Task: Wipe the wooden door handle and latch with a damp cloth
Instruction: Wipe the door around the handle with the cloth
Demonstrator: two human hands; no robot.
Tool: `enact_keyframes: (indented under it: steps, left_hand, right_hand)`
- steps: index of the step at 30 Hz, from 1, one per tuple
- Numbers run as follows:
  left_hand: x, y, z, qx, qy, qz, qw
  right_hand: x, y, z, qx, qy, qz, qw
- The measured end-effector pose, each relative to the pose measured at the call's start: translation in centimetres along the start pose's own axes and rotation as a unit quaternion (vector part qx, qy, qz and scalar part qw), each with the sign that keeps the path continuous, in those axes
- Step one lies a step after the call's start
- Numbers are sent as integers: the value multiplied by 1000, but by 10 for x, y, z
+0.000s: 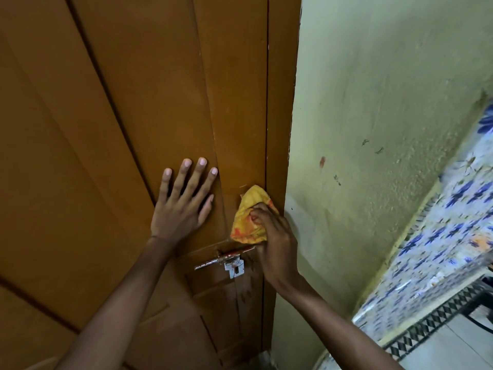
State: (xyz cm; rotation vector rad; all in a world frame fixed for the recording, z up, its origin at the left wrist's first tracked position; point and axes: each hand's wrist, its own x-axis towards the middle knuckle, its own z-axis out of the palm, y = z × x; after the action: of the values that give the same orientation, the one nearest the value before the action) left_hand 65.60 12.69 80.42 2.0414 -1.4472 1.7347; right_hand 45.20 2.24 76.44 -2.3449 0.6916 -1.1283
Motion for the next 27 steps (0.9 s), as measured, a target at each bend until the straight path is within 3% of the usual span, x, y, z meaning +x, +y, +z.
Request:
enact_keyframes:
  steps: [3, 8, 18, 27]
  left_hand:
    - [0, 1, 1, 3, -1, 1, 1000]
    - [0, 1, 0, -1, -5, -6, 1000]
    - [0, 1, 1, 7, -10, -8, 1000]
    - [0, 1, 1, 9, -8, -7, 1000]
  right_hand:
    - [-3, 0, 3, 71, 32, 52, 996]
    - [15, -15, 4, -19, 11, -63, 998]
    - [-40, 38, 42, 27, -50, -43, 997]
    - [-2, 2, 24, 124, 38, -16, 991]
